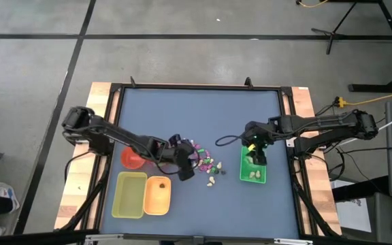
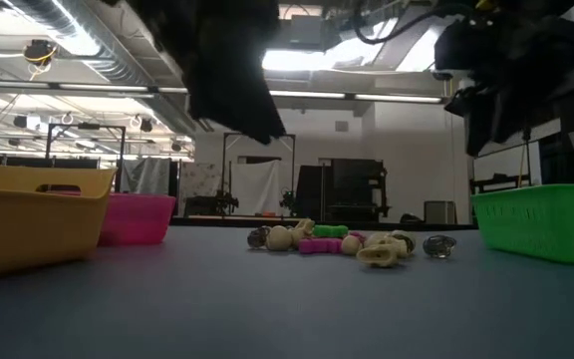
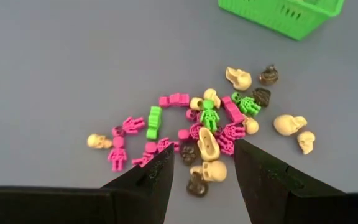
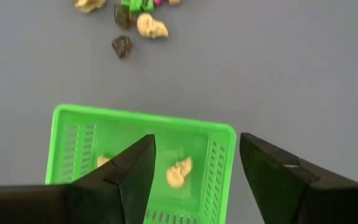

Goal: Sort Halloween decoration
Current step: Put the black skull toy into the yellow bin

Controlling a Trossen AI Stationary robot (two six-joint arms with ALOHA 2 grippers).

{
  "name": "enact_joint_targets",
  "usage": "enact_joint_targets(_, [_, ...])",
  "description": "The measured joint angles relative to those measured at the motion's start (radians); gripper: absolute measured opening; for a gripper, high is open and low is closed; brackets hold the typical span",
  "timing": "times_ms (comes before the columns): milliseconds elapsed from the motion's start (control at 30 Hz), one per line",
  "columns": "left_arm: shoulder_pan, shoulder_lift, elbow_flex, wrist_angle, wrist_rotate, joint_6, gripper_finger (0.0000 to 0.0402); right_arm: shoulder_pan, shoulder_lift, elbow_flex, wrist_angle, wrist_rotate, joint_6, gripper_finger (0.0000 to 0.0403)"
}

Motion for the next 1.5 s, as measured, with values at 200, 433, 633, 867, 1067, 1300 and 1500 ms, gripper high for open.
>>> enact_joint_targets(200, [0.02, 0.087, 0.0, 0.012, 0.072, 0.003, 0.015, 0.0, 0.0, 0.0, 0.048, 0.0, 0.0, 0.0232])
enact_joint_targets(433, [0.019, 0.169, 0.0, 0.013, 0.09, 0.005, 0.015, 0.0, 0.0, 0.0, 0.056, 0.0, 0.0, 0.0232])
enact_joint_targets(633, [0.019, 0.196, 0.0, 0.015, 0.103, 0.047, 0.015, 0.0, 0.0, 0.0, 0.055, 0.0, -0.001, 0.0232])
enact_joint_targets(867, [0.019, 0.223, 0.0, 0.008, 0.108, 0.056, 0.015, 0.0, 0.0, 0.0, 0.056, 0.0, -0.001, 0.0232])
enact_joint_targets(1067, [0.019, 0.238, 0.0, 0.027, 0.108, 0.056, 0.015, 0.0, 0.0, 0.0, 0.059, 0.0, -0.001, 0.0232])
enact_joint_targets(1300, [0.018, 0.239, 0.0, 0.026, 0.106, 0.056, 0.0147, 0.0, 0.0, 0.0, 0.063, 0.001, -0.001, 0.0232])
enact_joint_targets(1500, [0.018, 0.239, 0.0, 0.025, 0.107, 0.056, 0.012, 0.0, 0.0, 0.0, 0.063, 0.001, -0.001, 0.0232])
